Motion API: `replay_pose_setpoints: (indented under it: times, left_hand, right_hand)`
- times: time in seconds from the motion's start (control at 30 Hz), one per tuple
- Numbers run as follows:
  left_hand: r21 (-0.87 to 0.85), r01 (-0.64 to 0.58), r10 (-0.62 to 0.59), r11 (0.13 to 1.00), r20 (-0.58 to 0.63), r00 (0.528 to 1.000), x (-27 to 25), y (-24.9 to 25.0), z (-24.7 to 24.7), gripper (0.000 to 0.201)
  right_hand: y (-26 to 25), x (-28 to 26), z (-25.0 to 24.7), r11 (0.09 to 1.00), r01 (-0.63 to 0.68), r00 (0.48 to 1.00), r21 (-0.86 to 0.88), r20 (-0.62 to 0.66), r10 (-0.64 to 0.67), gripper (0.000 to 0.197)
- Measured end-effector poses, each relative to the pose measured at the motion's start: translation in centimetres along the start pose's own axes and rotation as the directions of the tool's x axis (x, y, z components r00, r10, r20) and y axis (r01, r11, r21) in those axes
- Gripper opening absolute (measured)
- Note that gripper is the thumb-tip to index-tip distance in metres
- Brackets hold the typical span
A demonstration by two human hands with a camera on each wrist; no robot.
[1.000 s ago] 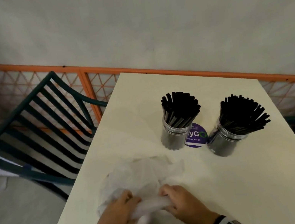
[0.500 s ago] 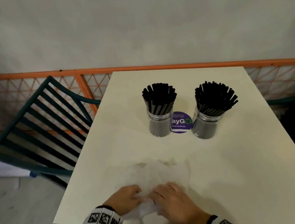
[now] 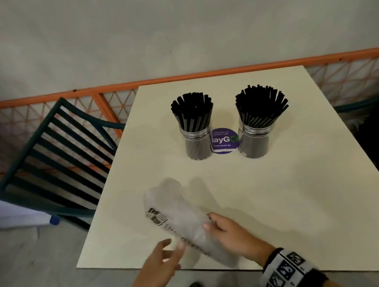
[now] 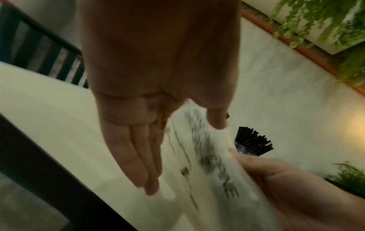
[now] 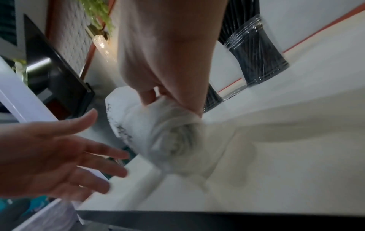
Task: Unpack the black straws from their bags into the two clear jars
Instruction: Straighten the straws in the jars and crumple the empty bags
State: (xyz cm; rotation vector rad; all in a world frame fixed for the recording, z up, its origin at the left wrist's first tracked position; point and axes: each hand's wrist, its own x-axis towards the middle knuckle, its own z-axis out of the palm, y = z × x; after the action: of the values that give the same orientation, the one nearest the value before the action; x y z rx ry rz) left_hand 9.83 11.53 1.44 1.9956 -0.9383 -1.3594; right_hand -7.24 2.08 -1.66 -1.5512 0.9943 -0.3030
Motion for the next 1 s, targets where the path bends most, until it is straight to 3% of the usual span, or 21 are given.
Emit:
replay_pose_setpoints:
  times: [0.07, 0.17, 0.23, 0.27, 0.33, 0.37, 0.43, 0.5, 0.6, 0.67, 0.77, 0.83, 0.87, 0.9, 0.97, 1.0]
  left_hand:
    - [-0.089, -0.083, 0.095, 0.993, 0.145, 0.985, 0.2, 0.9, 1.1, 0.039]
    - [-0.25, -0.233, 0.282, 0.94, 0.18, 0.942, 0.4, 2.3, 1.2, 0.047]
    - [-0.295, -0.248, 0.313, 0.923, 0.199, 0.929, 0.8, 2.6, 0.8, 0.06]
    - [-0.304, -0.257, 0.326, 0.917, 0.202, 0.924, 1.0, 2.7, 0.5, 0.056]
    - [-0.31, -0.289, 0.361, 0.906, 0.205, 0.91, 1.1, 3.0, -0.1, 0.02]
    - [-0.279, -0.321, 0.383, 0.905, 0.205, 0.901, 1.0, 3.3, -0.4, 0.014]
    - [-0.213, -0.369, 0.419, 0.904, 0.278, 0.865, 0.9, 3.5, -1.2, 0.032]
    - [-0.148, -0.389, 0.415, 0.909, 0.385, 0.825, 0.9, 3.4, -2.0, 0.046]
    - [-0.137, -0.463, 0.464, 0.875, 0.506, 0.727, 1.5, 3.4, -2.7, 0.062]
    - [-0.127, -0.533, 0.498, 0.837, 0.58, 0.645, 2.0, 3.2, -2.7, 0.051]
    - [-0.024, -0.727, 0.512, 0.687, 0.725, 0.46, 2.3, 2.6, -1.5, 0.043]
    - [-0.031, -0.801, 0.536, 0.598, 0.758, 0.371, 2.2, 2.2, -0.3, 0.04]
    - [-0.037, -0.814, 0.558, 0.58, 0.746, 0.363, 2.0, 2.3, 0.3, 0.037]
    - [-0.039, -0.803, 0.578, 0.595, 0.714, 0.394, 1.8, 2.4, 0.7, 0.037]
    - [-0.06, -0.716, 0.55, 0.695, 0.685, 0.477, 1.8, 2.8, 1.3, 0.045]
    - [-0.063, -0.656, 0.491, 0.752, 0.717, 0.494, 1.8, 3.2, 1.5, 0.047]
  right_hand:
    - [-0.8, -0.6, 0.9, 0.995, -0.04, 0.997, 0.09, 0.071, 0.034, 0.02]
    - [-2.0, -1.1, 1.5, 0.983, -0.11, 0.991, 0.149, 0.092, 0.096, 0.034]
    - [-2.8, -1.4, 1.1, 0.981, -0.101, 0.994, 0.164, 0.056, 0.093, 0.033]
    - [-3.2, -1.6, 0.9, 0.983, -0.09, 0.996, 0.159, 0.034, 0.086, 0.03]
    - [-4.0, -2.2, 0.7, 0.996, -0.048, 0.997, 0.072, -0.051, 0.052, 0.023]
    - [-4.1, -2.4, 0.6, 0.999, -0.042, 0.991, 0.028, -0.125, 0.045, 0.018]
    - [-4.5, -3.1, 0.4, 0.999, -0.027, 0.966, 0.045, -0.254, 0.037, 0.031]
    - [-4.7, -3.9, 0.3, 0.943, -0.049, 0.976, 0.328, -0.187, 0.115, 0.048]
    - [-5.2, -5.5, 1.0, 0.672, -0.124, 0.988, 0.73, 0.025, 0.155, 0.058]
    - [-4.7, -6.2, 2.0, 0.558, -0.132, 0.985, 0.819, 0.047, 0.164, 0.068]
    - [-3.4, -7.1, 3.9, 0.568, -0.19, 0.971, 0.801, 0.07, 0.227, 0.098]
    - [-3.3, -8.5, 4.6, 0.625, -0.224, 0.967, 0.748, 0.089, 0.239, 0.089]
    - [-3.2, -9.4, 4.7, 0.669, -0.214, 0.971, 0.711, 0.079, 0.227, 0.082]
    - [-3.2, -10.3, 4.8, 0.7, -0.208, 0.972, 0.683, 0.065, 0.226, 0.077]
    - [-3.1, -12.2, 4.9, 0.73, -0.192, 0.961, 0.656, -0.024, 0.274, 0.068]
    - [-3.1, -13.1, 5.2, 0.754, -0.152, 0.955, 0.638, -0.101, 0.278, 0.061]
